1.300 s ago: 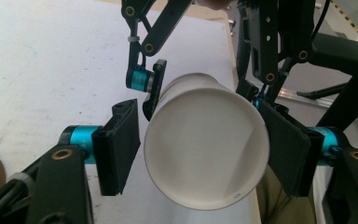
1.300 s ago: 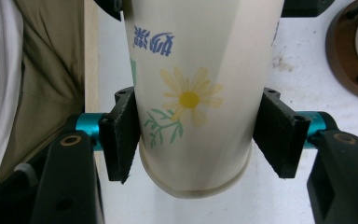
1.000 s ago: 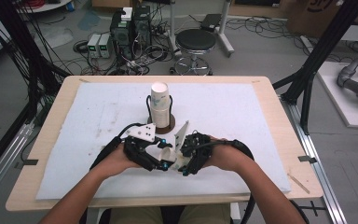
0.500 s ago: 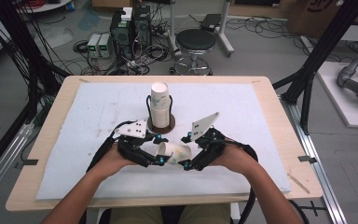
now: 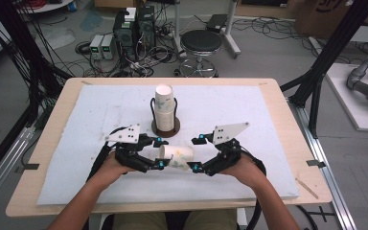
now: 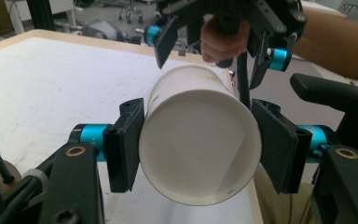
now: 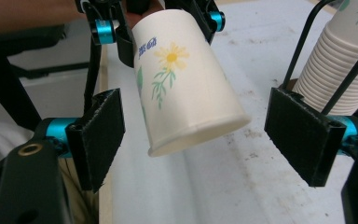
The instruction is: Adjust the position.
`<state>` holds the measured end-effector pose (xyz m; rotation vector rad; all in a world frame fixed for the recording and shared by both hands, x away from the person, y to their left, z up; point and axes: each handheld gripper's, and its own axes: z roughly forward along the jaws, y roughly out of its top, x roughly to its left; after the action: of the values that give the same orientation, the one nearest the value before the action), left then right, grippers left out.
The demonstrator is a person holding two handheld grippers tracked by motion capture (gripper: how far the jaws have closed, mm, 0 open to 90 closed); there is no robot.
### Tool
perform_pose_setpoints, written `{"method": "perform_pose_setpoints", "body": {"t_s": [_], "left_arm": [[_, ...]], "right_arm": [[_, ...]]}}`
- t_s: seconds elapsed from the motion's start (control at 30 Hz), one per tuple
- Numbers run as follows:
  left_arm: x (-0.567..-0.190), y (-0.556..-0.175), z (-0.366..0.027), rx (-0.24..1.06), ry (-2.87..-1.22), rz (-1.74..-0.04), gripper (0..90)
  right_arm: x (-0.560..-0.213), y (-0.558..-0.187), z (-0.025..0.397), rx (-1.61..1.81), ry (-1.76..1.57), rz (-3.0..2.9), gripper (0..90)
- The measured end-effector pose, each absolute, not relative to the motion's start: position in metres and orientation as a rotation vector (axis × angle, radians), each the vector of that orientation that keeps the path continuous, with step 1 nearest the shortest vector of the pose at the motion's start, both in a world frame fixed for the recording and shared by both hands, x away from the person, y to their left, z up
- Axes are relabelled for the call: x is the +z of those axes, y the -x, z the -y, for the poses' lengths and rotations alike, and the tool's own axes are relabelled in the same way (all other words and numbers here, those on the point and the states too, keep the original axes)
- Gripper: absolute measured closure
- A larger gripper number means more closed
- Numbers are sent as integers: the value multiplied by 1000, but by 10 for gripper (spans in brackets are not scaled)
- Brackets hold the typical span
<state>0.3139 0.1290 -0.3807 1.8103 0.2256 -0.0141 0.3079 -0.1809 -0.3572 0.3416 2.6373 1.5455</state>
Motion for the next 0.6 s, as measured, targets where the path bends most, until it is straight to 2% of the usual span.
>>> {"method": "perform_pose_setpoints", "body": {"t_s": [0.37,0.6], "left_arm": [[-387,-310,-135,-4,-1746,-214,375],[-390,-310,-141,-3,-1700,-207,376]], "right_arm": [[-386,-301,194,1758,-404,-2509,206],[-390,-302,199,1769,-416,-2509,206]]}}
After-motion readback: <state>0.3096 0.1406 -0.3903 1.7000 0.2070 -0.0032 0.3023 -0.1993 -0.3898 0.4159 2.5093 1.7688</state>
